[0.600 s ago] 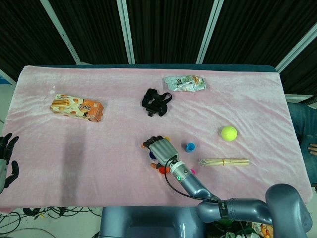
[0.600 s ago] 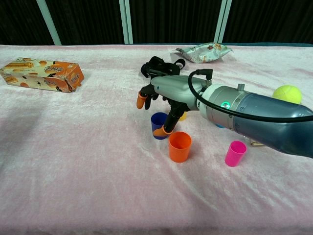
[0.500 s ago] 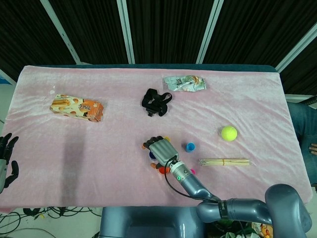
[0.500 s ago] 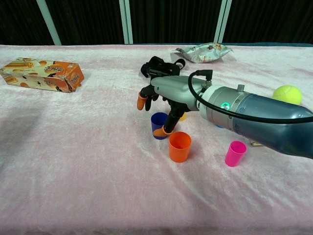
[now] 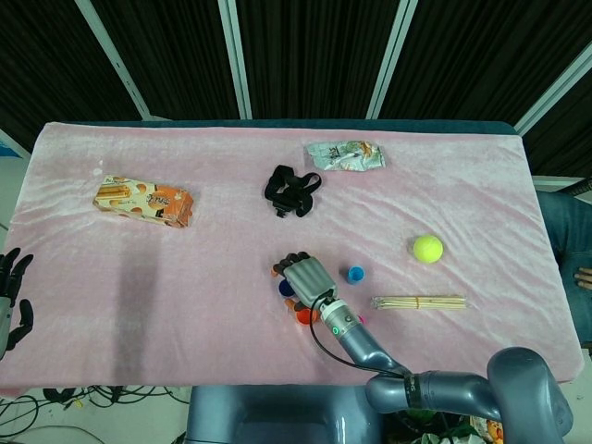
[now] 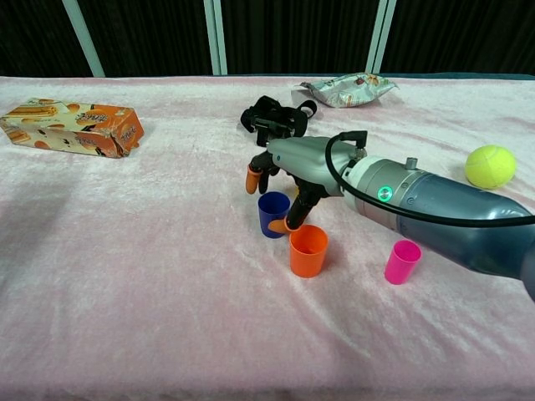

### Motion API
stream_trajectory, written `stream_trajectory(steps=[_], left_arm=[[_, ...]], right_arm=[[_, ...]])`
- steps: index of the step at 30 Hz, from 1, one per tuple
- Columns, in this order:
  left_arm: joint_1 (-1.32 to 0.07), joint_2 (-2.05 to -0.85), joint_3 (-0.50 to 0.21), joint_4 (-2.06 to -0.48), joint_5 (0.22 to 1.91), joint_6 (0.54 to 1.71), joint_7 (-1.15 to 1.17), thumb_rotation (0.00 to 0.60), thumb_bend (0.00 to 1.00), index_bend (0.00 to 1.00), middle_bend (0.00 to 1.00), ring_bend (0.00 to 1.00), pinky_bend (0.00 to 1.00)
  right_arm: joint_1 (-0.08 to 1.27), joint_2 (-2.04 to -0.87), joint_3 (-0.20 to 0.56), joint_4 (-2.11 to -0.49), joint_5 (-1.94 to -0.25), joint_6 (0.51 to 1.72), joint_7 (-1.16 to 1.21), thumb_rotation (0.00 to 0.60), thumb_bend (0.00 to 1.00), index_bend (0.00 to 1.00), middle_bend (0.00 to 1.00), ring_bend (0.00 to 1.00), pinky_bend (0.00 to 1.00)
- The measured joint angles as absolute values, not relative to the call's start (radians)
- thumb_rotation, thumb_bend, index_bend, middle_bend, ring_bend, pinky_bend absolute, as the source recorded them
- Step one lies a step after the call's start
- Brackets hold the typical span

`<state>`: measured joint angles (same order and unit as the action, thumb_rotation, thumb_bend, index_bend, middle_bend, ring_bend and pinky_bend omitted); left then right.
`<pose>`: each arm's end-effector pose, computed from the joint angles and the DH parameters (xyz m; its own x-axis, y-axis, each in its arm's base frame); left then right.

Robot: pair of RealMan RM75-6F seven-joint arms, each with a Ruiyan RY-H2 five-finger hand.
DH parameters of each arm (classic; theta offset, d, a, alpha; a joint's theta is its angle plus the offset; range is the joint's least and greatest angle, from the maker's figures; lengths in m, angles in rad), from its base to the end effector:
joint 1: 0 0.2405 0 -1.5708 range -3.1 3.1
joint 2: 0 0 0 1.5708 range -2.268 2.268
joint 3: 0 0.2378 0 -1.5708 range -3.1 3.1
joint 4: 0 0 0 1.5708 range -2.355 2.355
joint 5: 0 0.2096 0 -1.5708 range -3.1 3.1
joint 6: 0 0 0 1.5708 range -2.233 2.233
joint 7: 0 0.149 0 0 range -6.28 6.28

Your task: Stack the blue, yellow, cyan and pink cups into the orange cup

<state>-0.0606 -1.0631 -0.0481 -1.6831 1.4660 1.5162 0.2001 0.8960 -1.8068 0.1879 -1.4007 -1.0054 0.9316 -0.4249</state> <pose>-0.2923 0.1763 0.1676 0.5559 -0.0076 0.8312 0.8306 0.0456 -0.5551 -0.0568 -0.3145 -0.0940 0.4064 -0.3484 0.8447 -0.8514 -0.4800 0.2117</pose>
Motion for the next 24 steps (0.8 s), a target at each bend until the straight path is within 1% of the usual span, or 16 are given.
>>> stream_trajectory(steps=[5, 16, 24], left_arm=[[-0.060, -1.063, -0.048, -1.686, 1.466, 1.518, 0.204, 0.600, 0.69, 0.08, 0.02, 0.00, 0.03], [-0.059, -1.062, -0.049, -1.687, 1.464, 1.520, 0.205, 0.600, 0.69, 0.09, 0.02, 0.00, 0.03], [-0.059, -1.064, -0.048, -1.688, 1.466, 1.519, 0.209, 0.600, 0.69, 0.09, 0.02, 0.00, 0.03]], right_arm=[[0.893, -1.814, 0.185, -1.385, -1.013, 0.926, -0.419, 0.600, 0.20, 0.39, 0.37, 0.21, 0.20], [0.887, -1.835, 0.185, -1.350, -1.029, 0.920, -0.408, 0.600, 0.21, 0.47, 0.44, 0.24, 0.20], [0.882, -1.809, 0.202, -1.390, -1.046, 0.935, -0.402, 0.600, 0.22, 0.48, 0.45, 0.24, 0.20]])
